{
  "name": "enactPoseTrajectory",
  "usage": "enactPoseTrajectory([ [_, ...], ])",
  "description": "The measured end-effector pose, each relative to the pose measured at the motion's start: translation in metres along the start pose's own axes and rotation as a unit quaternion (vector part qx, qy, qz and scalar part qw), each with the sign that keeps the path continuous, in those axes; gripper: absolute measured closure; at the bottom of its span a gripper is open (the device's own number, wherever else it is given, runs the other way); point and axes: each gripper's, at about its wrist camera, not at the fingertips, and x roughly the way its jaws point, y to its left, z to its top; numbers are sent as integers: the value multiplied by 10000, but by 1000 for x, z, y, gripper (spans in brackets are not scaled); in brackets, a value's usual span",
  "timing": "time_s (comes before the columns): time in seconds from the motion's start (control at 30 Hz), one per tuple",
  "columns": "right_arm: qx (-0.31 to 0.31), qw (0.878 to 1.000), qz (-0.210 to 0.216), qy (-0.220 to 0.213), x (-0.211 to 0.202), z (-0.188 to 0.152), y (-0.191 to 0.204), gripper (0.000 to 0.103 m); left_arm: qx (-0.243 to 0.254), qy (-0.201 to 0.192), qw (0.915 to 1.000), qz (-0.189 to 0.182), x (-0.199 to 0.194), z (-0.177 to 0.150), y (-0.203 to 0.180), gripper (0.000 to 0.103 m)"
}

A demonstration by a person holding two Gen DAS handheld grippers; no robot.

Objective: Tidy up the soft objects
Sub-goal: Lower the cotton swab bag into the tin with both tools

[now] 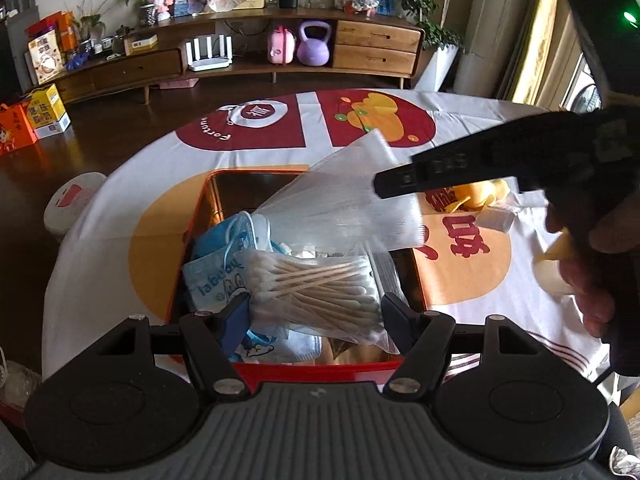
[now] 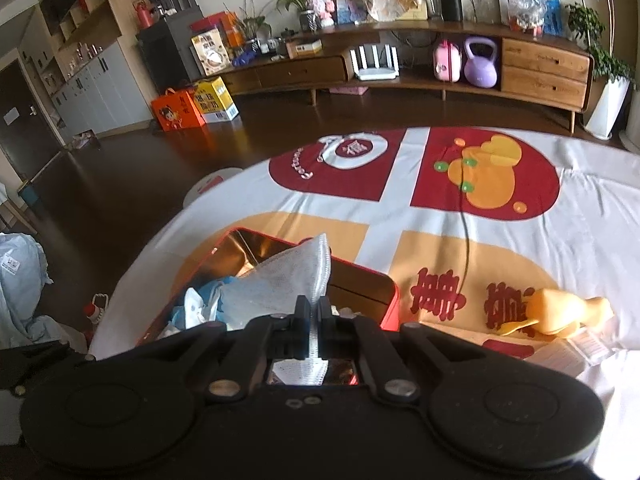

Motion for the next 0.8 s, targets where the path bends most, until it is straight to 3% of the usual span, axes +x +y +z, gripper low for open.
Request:
enactPoseTrajectory([
  [0.43,-59,9997,-77,211,30,-2,-3,98,-146,250,9996,28,27,-3,7,33],
  [0.8,-42,9997,-140,204,27,-8,-7,89,-326,489,9983,-19,46,-4,6,33],
])
